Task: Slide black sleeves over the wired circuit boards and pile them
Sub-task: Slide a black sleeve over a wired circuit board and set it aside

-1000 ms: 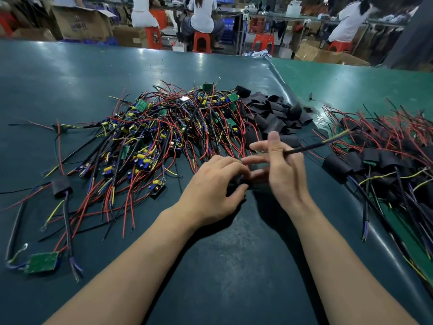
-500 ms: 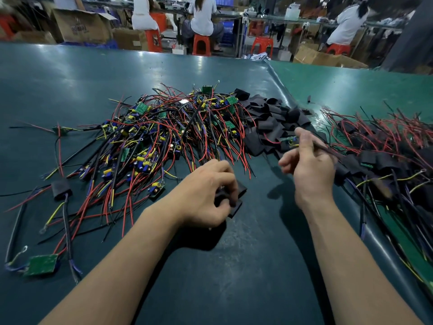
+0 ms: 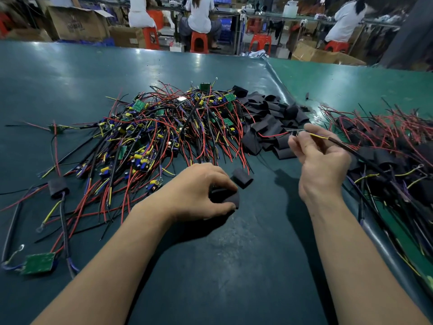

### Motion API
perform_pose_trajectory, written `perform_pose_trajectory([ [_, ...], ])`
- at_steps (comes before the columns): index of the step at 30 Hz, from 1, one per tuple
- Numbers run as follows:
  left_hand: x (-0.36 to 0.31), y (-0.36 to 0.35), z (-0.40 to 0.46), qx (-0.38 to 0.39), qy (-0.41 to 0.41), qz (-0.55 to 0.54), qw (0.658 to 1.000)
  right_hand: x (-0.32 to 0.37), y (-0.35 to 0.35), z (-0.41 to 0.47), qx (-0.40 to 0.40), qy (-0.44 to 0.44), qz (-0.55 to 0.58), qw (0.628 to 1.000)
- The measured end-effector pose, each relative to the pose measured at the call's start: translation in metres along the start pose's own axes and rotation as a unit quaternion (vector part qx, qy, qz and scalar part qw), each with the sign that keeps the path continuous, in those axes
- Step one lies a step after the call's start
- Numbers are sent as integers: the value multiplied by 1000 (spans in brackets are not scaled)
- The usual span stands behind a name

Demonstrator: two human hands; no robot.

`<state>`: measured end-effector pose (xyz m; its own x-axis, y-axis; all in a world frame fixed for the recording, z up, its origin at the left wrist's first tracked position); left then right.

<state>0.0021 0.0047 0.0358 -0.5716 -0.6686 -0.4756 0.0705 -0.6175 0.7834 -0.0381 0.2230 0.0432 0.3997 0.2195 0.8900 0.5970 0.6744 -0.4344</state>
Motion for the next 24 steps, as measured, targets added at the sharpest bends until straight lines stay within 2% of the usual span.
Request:
perform_pose_trajectory([
  [4,0,0,1,-57,-6,-18,998,6,-1,0,-21,72,-41,996],
  [8,4,5,1,-174,3,-63,983,11,3,1,-42,77,-24,996],
  [12,5,5,2,-245,16,-96,965,4,1,1,-16,-44,29,998],
  [16,8,6,2,-293,37,-101,950,1,-2,0,8,-161,79,984],
  [24,15,8,2,-336,65,-94,935,9,-2,-4,-4,-216,134,967],
])
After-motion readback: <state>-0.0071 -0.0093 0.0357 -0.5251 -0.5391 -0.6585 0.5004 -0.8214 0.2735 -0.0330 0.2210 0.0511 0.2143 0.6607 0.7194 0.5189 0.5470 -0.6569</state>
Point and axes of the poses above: each hand's wrist, its own z-axis towards the middle knuckle, its own y-axis out of the back of the hand, x = y × z, the point moved 2 cm from there along z, towards the middle knuckle, and after that the axes turned 13 degrees about -x, right-handed, at the moved point
